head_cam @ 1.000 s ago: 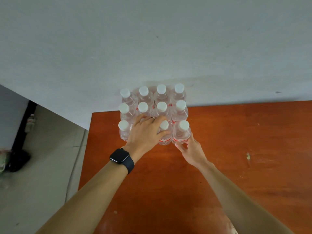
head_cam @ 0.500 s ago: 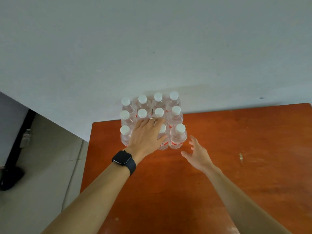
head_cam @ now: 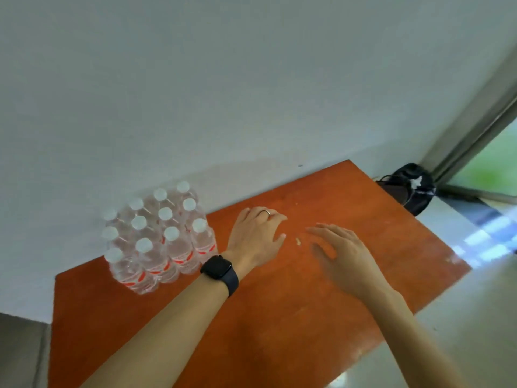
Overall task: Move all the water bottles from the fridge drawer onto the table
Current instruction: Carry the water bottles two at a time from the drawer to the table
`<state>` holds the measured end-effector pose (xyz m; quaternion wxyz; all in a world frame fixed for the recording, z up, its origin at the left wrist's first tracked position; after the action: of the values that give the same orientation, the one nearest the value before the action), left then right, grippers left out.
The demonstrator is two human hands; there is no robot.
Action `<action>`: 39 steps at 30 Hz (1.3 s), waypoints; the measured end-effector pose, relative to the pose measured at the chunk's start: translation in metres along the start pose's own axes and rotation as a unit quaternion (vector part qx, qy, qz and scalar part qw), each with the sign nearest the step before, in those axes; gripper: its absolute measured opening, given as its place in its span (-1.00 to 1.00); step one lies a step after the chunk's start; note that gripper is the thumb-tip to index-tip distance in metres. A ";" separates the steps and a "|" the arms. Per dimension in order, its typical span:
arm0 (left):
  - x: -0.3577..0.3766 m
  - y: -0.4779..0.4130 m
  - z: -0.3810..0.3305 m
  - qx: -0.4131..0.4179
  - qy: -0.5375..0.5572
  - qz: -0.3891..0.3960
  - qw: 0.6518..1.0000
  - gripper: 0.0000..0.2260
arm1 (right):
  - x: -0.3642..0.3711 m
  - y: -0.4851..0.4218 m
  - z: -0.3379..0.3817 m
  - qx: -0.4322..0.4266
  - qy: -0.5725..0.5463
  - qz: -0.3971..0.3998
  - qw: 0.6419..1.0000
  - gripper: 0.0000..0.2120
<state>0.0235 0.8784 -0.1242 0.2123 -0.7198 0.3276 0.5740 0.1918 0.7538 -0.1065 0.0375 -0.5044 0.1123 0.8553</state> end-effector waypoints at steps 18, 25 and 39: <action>0.085 0.032 -0.550 0.385 -0.007 0.078 0.919 -0.58 | -0.133 0.477 -0.280 0.365 -0.010 -0.237 0.900 -0.64; 0.138 0.067 -0.725 0.483 -0.018 0.111 0.868 -0.58 | -0.132 0.621 -0.360 0.468 -0.040 -0.298 0.831 -0.64; 0.254 0.052 -1.058 0.585 -0.029 0.173 0.792 -0.59 | -0.202 0.799 -0.590 0.568 -0.069 -0.324 0.753 -0.65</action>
<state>0.7449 0.0630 -0.1000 0.4996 -0.3727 0.7135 0.3200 0.6525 -0.1481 -0.0826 0.5996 -0.3363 0.4049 0.6029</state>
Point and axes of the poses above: each hand's wrist, its own y-axis away from the middle knuckle, its own x-axis out of the palm, z = x × y, the point moved 1 cm from there along -y, towards the middle knuckle, and after that the axes turned 9 degrees about z, right-handed, at the moved point
